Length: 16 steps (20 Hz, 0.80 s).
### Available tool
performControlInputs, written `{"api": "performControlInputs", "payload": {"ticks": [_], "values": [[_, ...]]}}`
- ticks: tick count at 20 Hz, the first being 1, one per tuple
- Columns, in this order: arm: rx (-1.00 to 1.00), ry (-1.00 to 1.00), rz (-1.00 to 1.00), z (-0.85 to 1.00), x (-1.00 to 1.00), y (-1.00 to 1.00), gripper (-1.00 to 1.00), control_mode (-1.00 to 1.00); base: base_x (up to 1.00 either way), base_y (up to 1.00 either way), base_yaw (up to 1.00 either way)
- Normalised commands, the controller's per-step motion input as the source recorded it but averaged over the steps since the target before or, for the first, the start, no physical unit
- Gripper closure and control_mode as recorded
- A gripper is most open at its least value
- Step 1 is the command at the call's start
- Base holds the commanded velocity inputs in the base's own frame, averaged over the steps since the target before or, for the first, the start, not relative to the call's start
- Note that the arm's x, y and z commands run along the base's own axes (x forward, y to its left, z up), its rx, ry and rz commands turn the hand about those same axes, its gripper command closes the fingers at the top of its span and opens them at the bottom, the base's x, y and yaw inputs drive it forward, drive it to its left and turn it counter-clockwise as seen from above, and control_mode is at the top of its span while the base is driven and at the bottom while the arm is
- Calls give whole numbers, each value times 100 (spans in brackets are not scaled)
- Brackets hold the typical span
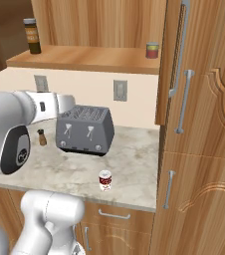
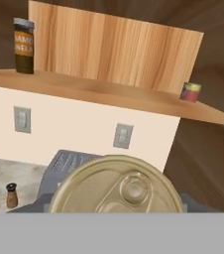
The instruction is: Pick the cans from the counter and place them in their designated side in the cabinet.
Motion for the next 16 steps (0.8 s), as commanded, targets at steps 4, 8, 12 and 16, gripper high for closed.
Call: {"api": "performControlInputs", "payload": {"ticks": [4,8,12,16], "values": [[0,2,0,36,0,-7,100,-100,0,0,0],[-1,0,0,16,16,0,100,-100,0,0,0],[0,0,0,17,21,-6,100,-100,0,0,0],[0,0,0,23,15,-10,100,-100,0,0,0]]}}
